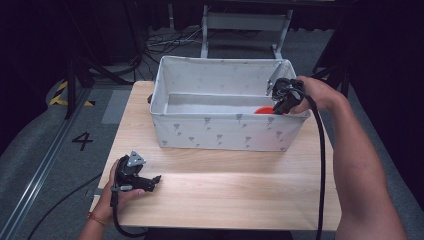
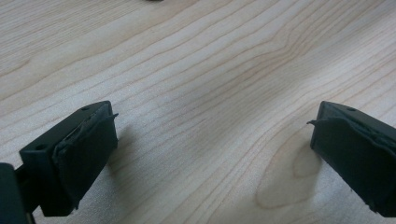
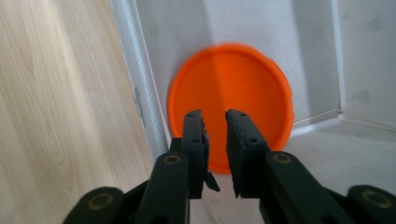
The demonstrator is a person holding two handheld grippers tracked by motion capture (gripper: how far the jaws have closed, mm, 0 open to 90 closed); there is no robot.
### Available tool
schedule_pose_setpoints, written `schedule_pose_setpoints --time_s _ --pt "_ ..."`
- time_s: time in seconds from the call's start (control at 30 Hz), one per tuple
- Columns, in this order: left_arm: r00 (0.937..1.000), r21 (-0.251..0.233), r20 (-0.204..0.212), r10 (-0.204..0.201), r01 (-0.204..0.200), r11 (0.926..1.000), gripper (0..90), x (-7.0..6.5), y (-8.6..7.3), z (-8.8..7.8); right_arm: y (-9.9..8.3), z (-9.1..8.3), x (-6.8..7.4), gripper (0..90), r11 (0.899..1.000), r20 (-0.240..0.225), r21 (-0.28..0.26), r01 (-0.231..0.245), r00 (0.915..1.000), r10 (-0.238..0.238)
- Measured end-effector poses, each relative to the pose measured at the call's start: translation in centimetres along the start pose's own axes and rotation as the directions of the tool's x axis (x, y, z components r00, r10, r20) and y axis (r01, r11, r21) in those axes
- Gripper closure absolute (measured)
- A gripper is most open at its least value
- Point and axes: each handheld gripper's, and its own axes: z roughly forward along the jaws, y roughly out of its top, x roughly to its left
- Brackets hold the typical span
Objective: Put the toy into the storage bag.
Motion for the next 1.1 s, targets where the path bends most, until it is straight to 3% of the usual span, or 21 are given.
schedule_pose_setpoints --time_s 0.1,0.17,0.27,0.37,0.43,0.47,0.5,0.53,0.63,0.67,0.7,0.73,0.77,0.8,0.83,0.87,0.9,0.93,1.03,1.1 --pt "1.0000 0.000 0.000 0.000 0.000 1.0000 0.9 0.0 0.0 0.0 -0.3 -0.4 0.4 69.8 0.997 0.033 -0.074 -0.034 0.9988 0.037" --pt "1.0000 0.000 0.000 0.000 0.000 1.0000 0.9 0.0 0.0 0.0 -0.7 -0.6 0.6 64.6 0.989 0.050 -0.140 -0.040 0.9976 0.047" --pt "1.0000 0.000 0.000 0.000 0.000 1.0000 0.9 0.0 0.0 0.0 -1.3 -1.0 1.0 53.7 0.975 0.085 -0.207 -0.084 0.9910 0.104" --pt "1.0000 0.000 0.000 0.000 0.000 1.0000 0.9 0.0 0.0 0.0 -2.1 -1.5 1.4 44.4 0.946 0.107 -0.297 -0.130 0.9800 0.168" --pt "1.0000 0.000 0.000 0.000 0.000 1.0000 0.9 0.0 0.0 0.0 -2.6 -1.9 1.7 36.0 0.919 0.122 -0.362 -0.158 0.9689 0.215" --pt "1.0000 0.000 0.000 0.000 0.000 1.0000 0.9 0.0 0.0 0.0 -2.9 -2.2 2.0 31.8 0.894 0.107 -0.408 -0.184 0.9630 0.247" --pt "1.0000 0.000 0.000 0.000 0.000 1.0000 0.9 0.0 0.0 0.0 -2.9 -2.2 2.0 31.8 0.894 0.107 -0.408 -0.184 0.9630 0.247" --pt "1.0000 -0.001 -0.001 0.000 0.000 1.0000 0.9 0.0 0.0 0.0 -3.2 -2.4 2.3 28.5 0.877 0.107 -0.442 -0.189 0.9592 0.262" --pt "1.0000 0.000 0.000 0.000 0.000 1.0000 0.9 0.0 0.0 0.0 -3.9 -2.8 3.4 22.5 0.839 0.165 -0.498 -0.220 0.9255 0.341" --pt "1.0000 0.000 0.000 0.000 0.000 1.0000 0.9 0.0 0.0 0.0 -4.1 -2.9 3.6 22.5 0.834 0.172 -0.504 -0.226 0.9197 0.353" --pt "1.0000 0.000 0.000 0.000 0.000 1.0000 0.9 0.0 0.0 0.0 -4.3 -3.0 4.0 22.0 0.821 0.175 -0.522 -0.231 0.9129 0.368" --pt "1.0000 0.000 0.000 0.000 0.000 1.0000 0.9 0.0 0.0 0.0 -4.3 -3.0 4.0 22.0 0.821 0.175 -0.522 -0.231 0.9129 0.368" --pt "1.0000 0.000 0.000 0.000 0.000 1.0000 0.9 0.0 0.0 0.0 -4.5 -3.2 4.4 21.4 0.809 0.179 -0.543 -0.228 0.9091 0.376" --pt "1.0000 0.000 0.000 0.000 0.000 1.0000 0.9 0.0 0.0 0.0 -4.7 -3.4 4.9 21.4 0.791 0.180 -0.563 -0.239 0.8991 0.399" --pt "1.0000 0.000 0.000 0.000 0.000 1.0000 0.9 0.0 0.0 0.0 -5.0 -3.8 5.5 20.5 0.768 0.173 -0.590 -0.251 0.8892 0.424" --pt "1.0000 -0.001 -0.001 0.000 0.000 1.0000 0.9 0.0 0.0 0.0 -5.0 -3.8 5.5 20.5 0.768 0.173 -0.590 -0.251 0.8892 0.424" --pt "1.0000 -0.002 -0.001 0.000 0.000 1.0000 0.9 0.0 0.0 0.0 -5.2 -4.0 6.0 21.0 0.752 0.170 -0.610 -0.251 0.8849 0.433" --pt "1.0000 -0.001 -0.001 0.000 0.000 1.0000 0.9 0.0 0.0 0.0 -5.3 -4.2 6.4 21.1 0.746 0.173 -0.614 -0.259 0.8778 0.447" --pt "1.0000 -0.001 -0.001 0.000 0.000 1.0000 0.9 0.0 0.0 0.0 -5.7 -4.4 7.5 21.9 0.741 0.199 -0.618 -0.263 0.8593 0.471" --pt "1.0000 -0.002 -0.001 0.000 0.000 1.0000 0.9 0.0 0.0 0.0 -6.0 -4.4 8.2 21.8 0.741 0.196 -0.620 -0.257 0.8641 0.464"
